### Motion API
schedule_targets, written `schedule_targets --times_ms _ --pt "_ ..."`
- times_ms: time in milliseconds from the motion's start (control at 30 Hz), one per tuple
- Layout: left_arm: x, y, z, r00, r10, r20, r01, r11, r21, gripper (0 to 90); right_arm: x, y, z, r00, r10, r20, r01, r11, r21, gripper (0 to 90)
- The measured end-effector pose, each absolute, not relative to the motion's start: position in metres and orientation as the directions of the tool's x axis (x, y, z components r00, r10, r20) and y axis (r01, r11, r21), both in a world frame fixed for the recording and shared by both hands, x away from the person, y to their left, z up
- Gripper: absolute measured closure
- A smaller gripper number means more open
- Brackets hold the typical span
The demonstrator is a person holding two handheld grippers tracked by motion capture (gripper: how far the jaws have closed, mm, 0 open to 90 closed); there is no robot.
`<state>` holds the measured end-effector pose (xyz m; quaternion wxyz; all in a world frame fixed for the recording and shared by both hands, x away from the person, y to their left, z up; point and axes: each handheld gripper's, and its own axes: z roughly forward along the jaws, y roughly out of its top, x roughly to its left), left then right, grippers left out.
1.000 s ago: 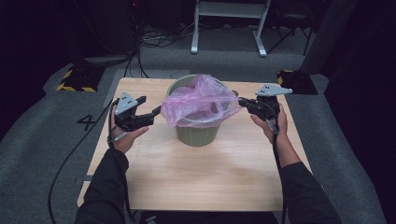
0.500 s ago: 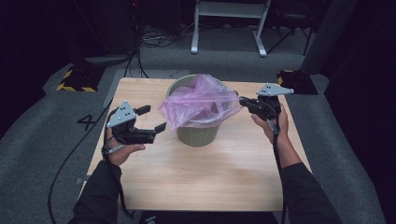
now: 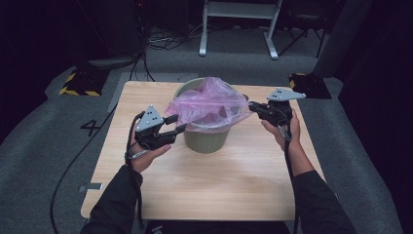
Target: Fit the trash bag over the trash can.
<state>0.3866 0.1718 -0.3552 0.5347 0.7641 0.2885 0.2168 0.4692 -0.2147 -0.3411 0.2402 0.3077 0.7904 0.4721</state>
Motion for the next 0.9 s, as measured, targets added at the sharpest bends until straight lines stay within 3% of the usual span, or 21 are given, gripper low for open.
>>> schedule_targets --times_ms 100,267,833,900 --pt "0.395 0.178 -0.359 0.731 0.683 -0.003 0.228 -0.241 0.943 77.2 0.470 -0.215 -0.343 -0.693 0.715 -0.090 0.260 0.365 0.894 89.5" --pt "0.406 0.191 -0.365 0.714 0.698 -0.051 0.265 -0.202 0.943 87.9 0.472 -0.216 -0.345 -0.683 0.724 -0.093 0.267 0.367 0.891 90.0" --pt "0.443 0.201 -0.396 0.641 0.759 -0.115 0.380 -0.184 0.906 89.4 0.492 -0.217 -0.363 -0.661 0.748 -0.065 0.355 0.388 0.851 90.0" --pt "0.443 0.203 -0.396 0.629 0.768 -0.122 0.373 -0.160 0.914 84.2 0.493 -0.218 -0.364 -0.658 0.751 -0.060 0.356 0.379 0.854 90.0"
